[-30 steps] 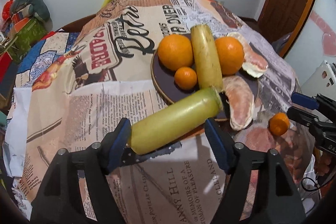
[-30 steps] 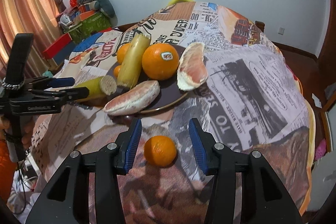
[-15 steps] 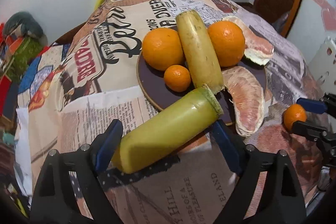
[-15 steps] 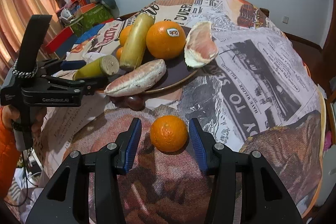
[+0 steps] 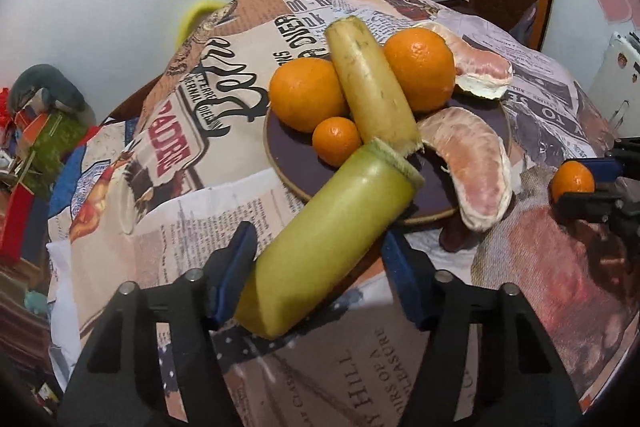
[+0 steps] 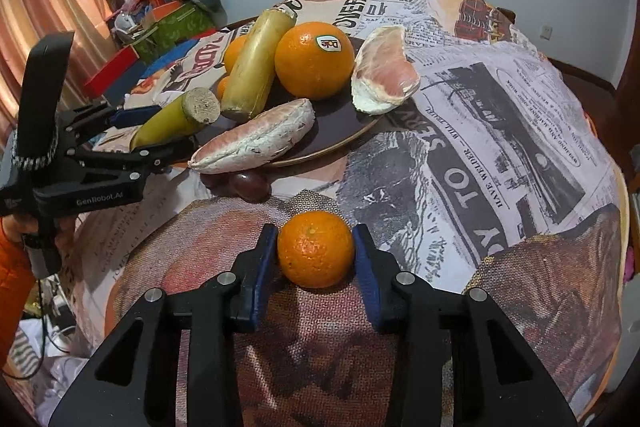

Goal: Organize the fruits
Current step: 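Grasp a second yellow stick with the left tool while the right tool grasps a tangerine, then carry the yellow stick and tangerine over the plate with both tools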

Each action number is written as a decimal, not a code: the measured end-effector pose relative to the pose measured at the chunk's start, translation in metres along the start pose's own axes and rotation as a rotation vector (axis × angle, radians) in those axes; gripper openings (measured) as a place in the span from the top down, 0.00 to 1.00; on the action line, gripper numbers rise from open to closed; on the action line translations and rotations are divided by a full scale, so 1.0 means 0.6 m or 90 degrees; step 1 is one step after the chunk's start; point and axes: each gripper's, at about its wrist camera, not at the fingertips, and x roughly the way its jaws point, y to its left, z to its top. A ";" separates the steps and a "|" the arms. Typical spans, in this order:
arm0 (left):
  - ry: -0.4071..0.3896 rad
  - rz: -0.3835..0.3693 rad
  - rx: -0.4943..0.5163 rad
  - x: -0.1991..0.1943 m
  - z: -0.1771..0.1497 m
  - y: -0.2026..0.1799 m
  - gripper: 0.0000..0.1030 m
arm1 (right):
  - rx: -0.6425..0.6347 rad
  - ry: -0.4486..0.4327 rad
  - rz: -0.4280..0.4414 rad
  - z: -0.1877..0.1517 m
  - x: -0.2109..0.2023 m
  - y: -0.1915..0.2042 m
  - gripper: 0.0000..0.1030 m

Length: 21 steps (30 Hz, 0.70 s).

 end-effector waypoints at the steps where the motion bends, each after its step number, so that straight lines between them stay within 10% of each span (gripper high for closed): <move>1: 0.001 -0.001 -0.007 -0.003 -0.001 0.003 0.42 | 0.004 -0.001 0.003 0.000 -0.001 -0.001 0.67; 8: 0.025 -0.070 -0.068 -0.025 -0.008 0.018 0.61 | 0.003 -0.001 0.006 -0.007 -0.008 0.007 0.67; 21: 0.054 -0.097 -0.072 -0.021 0.007 0.004 0.61 | -0.001 -0.008 0.010 -0.007 -0.019 0.009 0.67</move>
